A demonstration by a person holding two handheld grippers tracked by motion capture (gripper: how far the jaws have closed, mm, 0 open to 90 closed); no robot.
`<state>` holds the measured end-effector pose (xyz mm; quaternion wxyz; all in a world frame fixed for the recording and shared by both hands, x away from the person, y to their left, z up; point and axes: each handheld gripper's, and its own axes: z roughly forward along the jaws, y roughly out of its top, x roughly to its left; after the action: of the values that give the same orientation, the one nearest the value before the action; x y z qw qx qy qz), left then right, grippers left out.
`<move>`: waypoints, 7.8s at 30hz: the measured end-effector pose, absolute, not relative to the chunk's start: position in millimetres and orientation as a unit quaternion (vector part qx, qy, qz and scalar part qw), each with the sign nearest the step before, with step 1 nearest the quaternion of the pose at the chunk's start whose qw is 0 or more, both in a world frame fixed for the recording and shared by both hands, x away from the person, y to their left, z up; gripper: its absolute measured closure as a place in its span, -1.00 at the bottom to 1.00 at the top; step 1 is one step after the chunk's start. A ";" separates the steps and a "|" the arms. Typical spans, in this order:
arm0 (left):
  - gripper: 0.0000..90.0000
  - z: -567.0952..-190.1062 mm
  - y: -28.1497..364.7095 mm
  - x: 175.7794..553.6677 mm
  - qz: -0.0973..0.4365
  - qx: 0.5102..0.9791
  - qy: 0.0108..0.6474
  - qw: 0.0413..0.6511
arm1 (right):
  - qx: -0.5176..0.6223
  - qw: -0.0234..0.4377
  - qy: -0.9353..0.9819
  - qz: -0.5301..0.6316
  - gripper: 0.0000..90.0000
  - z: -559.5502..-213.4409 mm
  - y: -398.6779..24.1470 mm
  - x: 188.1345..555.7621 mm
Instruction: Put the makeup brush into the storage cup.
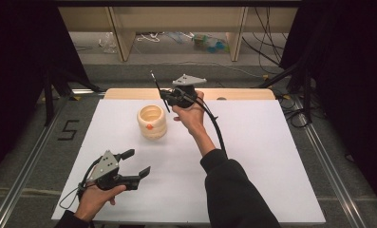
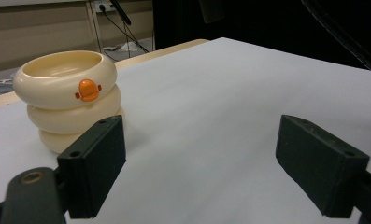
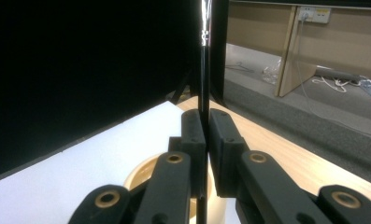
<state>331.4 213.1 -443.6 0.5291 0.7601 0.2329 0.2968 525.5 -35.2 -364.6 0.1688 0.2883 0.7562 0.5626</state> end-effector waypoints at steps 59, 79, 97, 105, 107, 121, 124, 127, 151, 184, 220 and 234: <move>-0.64 -443.0 213.8 331.5 0.298 0.755 0.232 0.536 | 0.275 0.158 0.760 0.568 0.90 -373.3 10.0 535.6; -0.64 -442.0 214.6 330.4 0.299 0.756 0.233 0.534 | 0.273 0.160 0.766 0.560 0.90 -380.7 18.4 536.4; -0.64 -441.8 214.7 330.3 0.299 0.756 0.232 0.534 | 0.275 0.158 0.769 0.555 0.90 -388.5 21.7 537.9; -0.64 -441.8 214.8 330.3 0.299 0.756 0.232 0.534 | 0.278 0.159 0.772 0.549 0.90 -391.6 20.5 540.2; -0.64 -441.8 214.8 330.3 0.299 0.756 0.232 0.534 | 0.275 0.162 0.771 0.552 0.90 -392.5 20.4 541.2; -0.64 -441.8 214.4 330.1 0.299 0.756 0.232 0.535 | 0.281 0.157 0.772 0.548 0.90 -404.7 20.8 541.6; -0.64 -441.7 214.7 330.2 0.299 0.756 0.232 0.534 | 0.289 0.154 0.774 0.543 0.90 -406.8 19.2 541.3; -0.64 -441.8 214.6 330.2 0.299 0.756 0.232 0.534 | 0.288 0.156 0.773 0.543 0.90 -408.7 19.2 542.0; -0.64 -441.9 214.5 330.2 0.299 0.756 0.232 0.534 | 0.314 0.149 0.780 0.521 0.59 -419.3 17.1 539.2; -0.64 -443.0 214.9 331.1 0.300 0.758 0.233 0.529 | 0.302 0.185 0.820 0.449 -0.27 -384.4 -37.3 508.7; -0.64 -450.2 203.2 318.9 0.218 0.733 0.312 0.564 | 0.313 0.191 0.798 0.478 -0.33 -375.6 -123.5 457.2; -0.64 -451.0 199.5 318.6 0.217 0.713 0.325 0.581 | 0.326 0.196 0.789 0.482 -0.33 -384.4 -154.0 439.6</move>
<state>318.6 199.5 -451.0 0.5814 0.7134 0.3252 0.2174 439.6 -154.0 -384.4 0.1964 0.3263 0.7889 0.4822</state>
